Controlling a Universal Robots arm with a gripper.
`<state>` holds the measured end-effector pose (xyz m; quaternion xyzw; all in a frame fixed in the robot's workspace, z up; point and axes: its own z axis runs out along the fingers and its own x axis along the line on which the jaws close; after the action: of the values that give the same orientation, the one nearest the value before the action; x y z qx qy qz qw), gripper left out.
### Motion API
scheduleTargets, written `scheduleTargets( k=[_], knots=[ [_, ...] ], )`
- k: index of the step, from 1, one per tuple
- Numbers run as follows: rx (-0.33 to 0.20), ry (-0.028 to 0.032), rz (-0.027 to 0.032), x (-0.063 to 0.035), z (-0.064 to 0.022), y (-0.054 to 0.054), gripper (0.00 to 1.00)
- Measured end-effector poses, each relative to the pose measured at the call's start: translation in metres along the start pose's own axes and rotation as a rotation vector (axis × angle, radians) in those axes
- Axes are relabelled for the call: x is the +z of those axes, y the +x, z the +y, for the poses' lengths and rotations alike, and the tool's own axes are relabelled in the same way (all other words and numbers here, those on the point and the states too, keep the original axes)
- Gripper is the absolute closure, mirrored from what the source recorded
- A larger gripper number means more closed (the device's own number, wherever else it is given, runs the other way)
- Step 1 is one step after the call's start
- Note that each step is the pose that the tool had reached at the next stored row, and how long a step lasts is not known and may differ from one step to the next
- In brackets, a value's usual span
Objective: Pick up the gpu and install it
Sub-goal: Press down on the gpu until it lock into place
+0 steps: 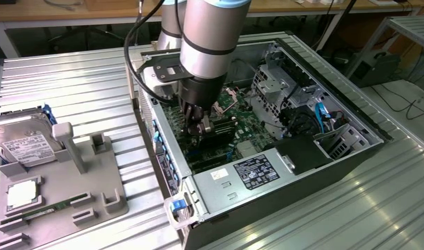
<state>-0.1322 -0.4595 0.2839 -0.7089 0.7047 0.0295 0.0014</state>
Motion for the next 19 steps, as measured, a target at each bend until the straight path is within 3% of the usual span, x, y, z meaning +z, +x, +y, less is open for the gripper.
scheduleTargets(
  k=[10, 14, 18, 19],
  knots=[
    [-0.001, 0.0001, 0.0004, 0.0022, 0.0058, -0.001, 0.89],
    [-0.052, -0.0022, 0.0025, 0.0030, 0.0064, -0.002, 0.89],
    [-0.052, -0.0027, 0.0033, 0.0126, 0.0078, -0.002, 0.89],
    [-0.052, -0.0005, 0.0005, 0.0115, 0.0077, -0.002, 0.89]
  ],
)
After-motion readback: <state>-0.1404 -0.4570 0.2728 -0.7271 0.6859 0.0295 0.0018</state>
